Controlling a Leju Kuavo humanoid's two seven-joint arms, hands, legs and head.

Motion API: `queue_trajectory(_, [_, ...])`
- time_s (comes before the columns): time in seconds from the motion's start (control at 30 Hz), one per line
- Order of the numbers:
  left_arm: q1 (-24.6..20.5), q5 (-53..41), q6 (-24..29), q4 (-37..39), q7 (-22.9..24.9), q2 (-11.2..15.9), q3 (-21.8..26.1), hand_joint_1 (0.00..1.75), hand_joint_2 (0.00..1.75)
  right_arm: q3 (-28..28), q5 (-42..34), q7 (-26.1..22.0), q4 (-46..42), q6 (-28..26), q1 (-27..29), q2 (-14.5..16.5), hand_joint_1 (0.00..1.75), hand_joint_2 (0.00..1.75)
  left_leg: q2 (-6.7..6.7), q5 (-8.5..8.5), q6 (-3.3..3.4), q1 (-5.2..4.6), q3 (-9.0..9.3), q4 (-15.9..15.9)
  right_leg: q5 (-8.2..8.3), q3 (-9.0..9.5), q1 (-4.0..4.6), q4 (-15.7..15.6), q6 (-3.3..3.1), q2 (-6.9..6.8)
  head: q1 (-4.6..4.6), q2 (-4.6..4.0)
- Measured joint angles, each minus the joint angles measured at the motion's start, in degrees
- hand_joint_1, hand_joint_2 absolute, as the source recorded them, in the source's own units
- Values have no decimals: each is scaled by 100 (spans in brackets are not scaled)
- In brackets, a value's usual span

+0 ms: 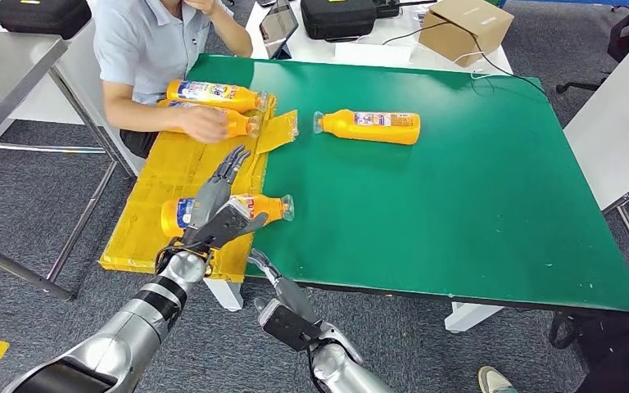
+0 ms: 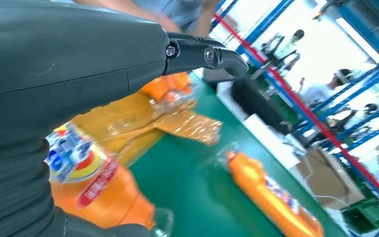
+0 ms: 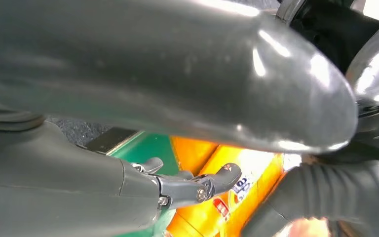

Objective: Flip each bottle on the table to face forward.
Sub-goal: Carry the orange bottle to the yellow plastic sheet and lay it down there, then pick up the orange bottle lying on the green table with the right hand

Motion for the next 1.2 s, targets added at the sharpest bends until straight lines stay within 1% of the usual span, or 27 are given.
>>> queue_trajectory(0.13, [199, 1008, -285, -499, -9, -118, 217, 0, 175, 0, 24, -67, 0, -156, 5, -4, 0, 0, 2, 0, 0, 0, 0, 0, 0, -1, 0, -1, 0, 0, 0, 0])
queue_trajectory(0.3, [262, 1538, -436, -702, 75, -182, 323, 0, 175, 0, 19, -73, 0, -196, 6, -9, 0, 0, 1, 0, 0, 0, 0, 0, 0, -1, 0, -1, 0, 0, 0, 0])
queue_trajectory(0.33, [314, 1911, -539, -875, 161, -215, 390, 0, 175, 0, 18, -76, 0, -222, 10, -11, 0, 0, 2, 0, 0, 0, 0, 0, 0, -1, 0, -1, 0, 0, 0, 0])
queue_trajectory(0.37, [431, 2459, -677, -1234, 282, -248, 489, 0, 175, -8, 16, -139, -28, -340, 38, -30, 0, 44, 2, 0, 0, 0, 0, 0, 0, -1, 0, -1, 0, 1, 0, 0])
queue_trajectory(0.4, [613, 3009, -776, -1713, 388, -276, 593, 0, 175, -45, 44, -211, -156, -634, 111, -80, 0, 87, 3, -1, 0, 0, 0, 0, 0, -1, 0, -1, 0, 1, -1, 0])
queue_trajectory(0.43, [831, 3551, -843, -2245, 489, -300, 701, 0, 175, -98, 99, -283, -339, -1018, 206, -150, 0, 131, 3, -1, 0, 0, -1, 0, -1, -1, 0, -1, 0, 1, -1, 0])
queue_trajectory(0.47, [1045, 3831, -788, -2711, 529, -302, 773, 0, 175, -175, 213, -351, -589, -1487, 318, -243, 0, 175, 2, -2, 0, 0, -1, 0, -1, -2, 0, -1, 0, 1, -1, 0])
queue_trajectory(0.5, [1231, 3901, -629, -3043, 532, -297, 815, 0, 175, -287, 415, -356, -885, -1961, 429, -347, 0, 175, 2, -4, 0, -1, -2, 0, -2, -2, -1, -2, 1, 1, -1, 0])
queue_trajectory(0.53, [1377, 3875, -437, -3260, 534, -287, 842, 0, 175, -417, 679, -338, -1143, -2304, 520, -445, 0, 175, 2, -5, 0, -1, -2, 0, -3, -2, -1, -3, 1, 1, -1, 0])
queue_trajectory(0.6, [1677, 3705, 4, -3620, 543, -244, 893, 0, 175, -862, 1584, -202, -1705, -2771, 712, -647, 0, 175, 2, -9, 1, -3, -2, 0, -4, -2, -3, -6, 1, 1, -1, 0])
queue_trajectory(0.7, [2115, 3344, 473, -3910, 500, -168, 943, 0, 175, -1897, 3203, 55, -2321, -2920, 940, -857, 0, 175, -4, -10, 3, -6, -3, 0, -4, -1, -7, -7, 2, -1, -1, 0])
queue_trajectory(0.77, [2336, 3209, 589, -4000, 451, -145, 953, 0, 175, -2548, 3772, 107, -2508, -2931, 1008, -935, 0, 175, -10, -10, 3, -6, -3, 0, -4, 1, -7, -8, 2, -3, 0, 0])
queue_trajectory(0.83, [2480, 3171, 624, -4061, 431, -134, 956, 0, 175, -3013, 4020, 113, -2627, -2935, 1051, -976, 0, 175, -11, -10, 3, -6, -2, 0, -3, 1, -7, -7, 3, -3, -1, 0])
queue_trajectory(0.9, [2558, 3154, 638, -4096, 425, -130, 957, 0, 175, -3313, 4145, 113, -2704, -2938, 1079, -996, 0, 175, -9, -10, 3, -6, -2, 0, -2, 2, -7, -7, 3, -2, -2, 0])
queue_trajectory(1.03, [2650, 3145, 645, -4149, 422, -127, 958, 0, 175, -3703, 4193, 113, -2809, -2938, 1121, -1011, 0, 175, -7, -9, 2, -5, 0, 0, -2, 1, -4, -6, 3, -2, -2, 0])
queue_trajectory(1.2, [2699, 3133, 645, -4198, 433, -125, 959, 0, 175, -3957, 4376, 159, -2879, -2938, 1144, -1013, 0, 175, -4, -9, 2, -3, 0, 0, -2, 1, 0, -6, 3, -2, -2, 0])
